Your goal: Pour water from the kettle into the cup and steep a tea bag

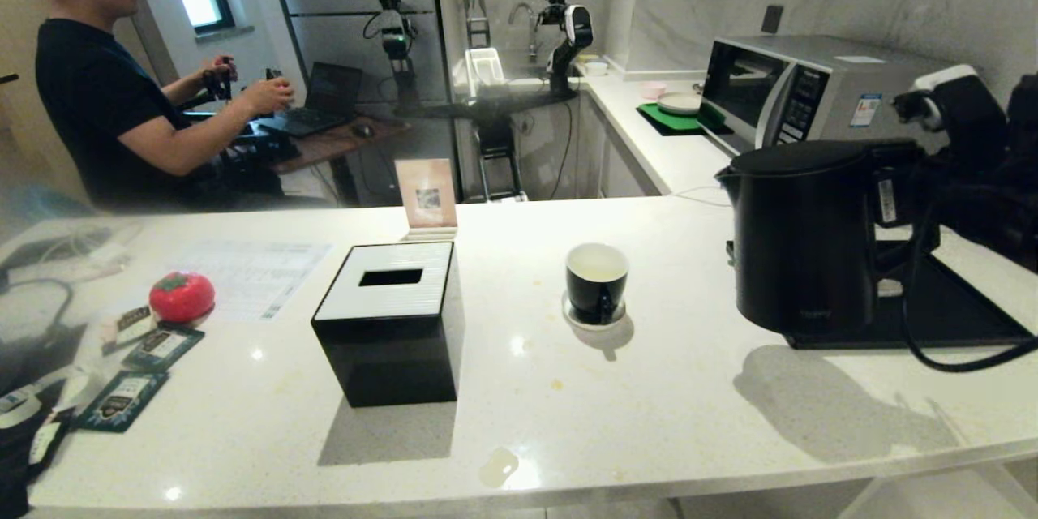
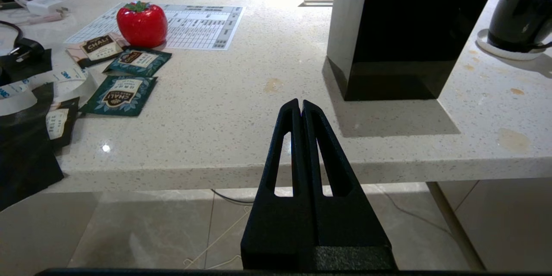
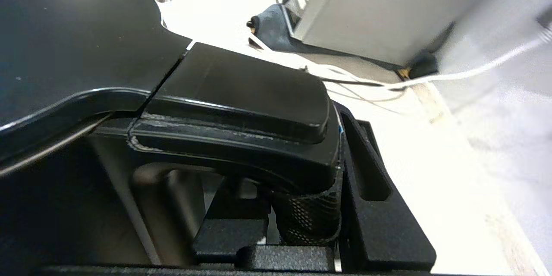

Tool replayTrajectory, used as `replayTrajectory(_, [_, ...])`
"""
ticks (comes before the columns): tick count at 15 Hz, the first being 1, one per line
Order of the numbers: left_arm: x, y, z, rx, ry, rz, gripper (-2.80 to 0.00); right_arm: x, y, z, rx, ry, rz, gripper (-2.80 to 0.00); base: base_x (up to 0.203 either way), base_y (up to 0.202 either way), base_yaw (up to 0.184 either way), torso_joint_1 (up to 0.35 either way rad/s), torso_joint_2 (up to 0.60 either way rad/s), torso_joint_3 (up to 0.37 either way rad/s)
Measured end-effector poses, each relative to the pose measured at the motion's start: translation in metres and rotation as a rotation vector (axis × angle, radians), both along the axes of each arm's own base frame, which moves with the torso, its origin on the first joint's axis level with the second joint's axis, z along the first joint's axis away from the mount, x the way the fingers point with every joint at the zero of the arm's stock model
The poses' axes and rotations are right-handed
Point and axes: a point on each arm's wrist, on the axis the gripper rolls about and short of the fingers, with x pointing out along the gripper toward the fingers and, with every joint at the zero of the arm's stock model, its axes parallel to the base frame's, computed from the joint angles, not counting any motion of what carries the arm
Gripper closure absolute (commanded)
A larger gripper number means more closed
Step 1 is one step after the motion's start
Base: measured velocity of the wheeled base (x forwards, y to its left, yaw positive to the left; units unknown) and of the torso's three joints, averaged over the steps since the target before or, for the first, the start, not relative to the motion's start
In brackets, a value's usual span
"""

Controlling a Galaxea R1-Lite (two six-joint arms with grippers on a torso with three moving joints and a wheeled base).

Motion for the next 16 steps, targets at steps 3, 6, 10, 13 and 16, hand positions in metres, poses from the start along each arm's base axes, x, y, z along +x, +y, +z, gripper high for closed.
replayTrajectory(3, [0.000, 0.000, 0.000, 0.000, 0.000, 0.000, 0.00, -0.019, -0.015, 0.004, 0.009, -0.013, -0.055, 0.00, 0.000, 0.000, 0.000, 0.000, 0.00, 0.000])
replayTrajectory(6, [0.000, 0.000, 0.000, 0.000, 0.000, 0.000, 0.00, -0.035, -0.035, 0.008, 0.011, -0.040, -0.132, 0.00, 0.000, 0.000, 0.000, 0.000, 0.00, 0.000])
replayTrajectory(10, [0.000, 0.000, 0.000, 0.000, 0.000, 0.000, 0.00, -0.052, -0.058, 0.008, 0.017, -0.059, -0.235, 0.00, 0.000, 0.000, 0.000, 0.000, 0.00, 0.000])
replayTrajectory(13, [0.000, 0.000, 0.000, 0.000, 0.000, 0.000, 0.00, -0.062, -0.073, 0.006, 0.036, -0.084, -0.307, 0.00, 0.000, 0.000, 0.000, 0.000, 0.00, 0.000])
replayTrajectory(16, [0.000, 0.000, 0.000, 0.000, 0.000, 0.000, 0.00, -0.069, -0.087, 0.002, 0.049, -0.107, -0.375, 0.00, 0.000, 0.000, 0.000, 0.000, 0.00, 0.000])
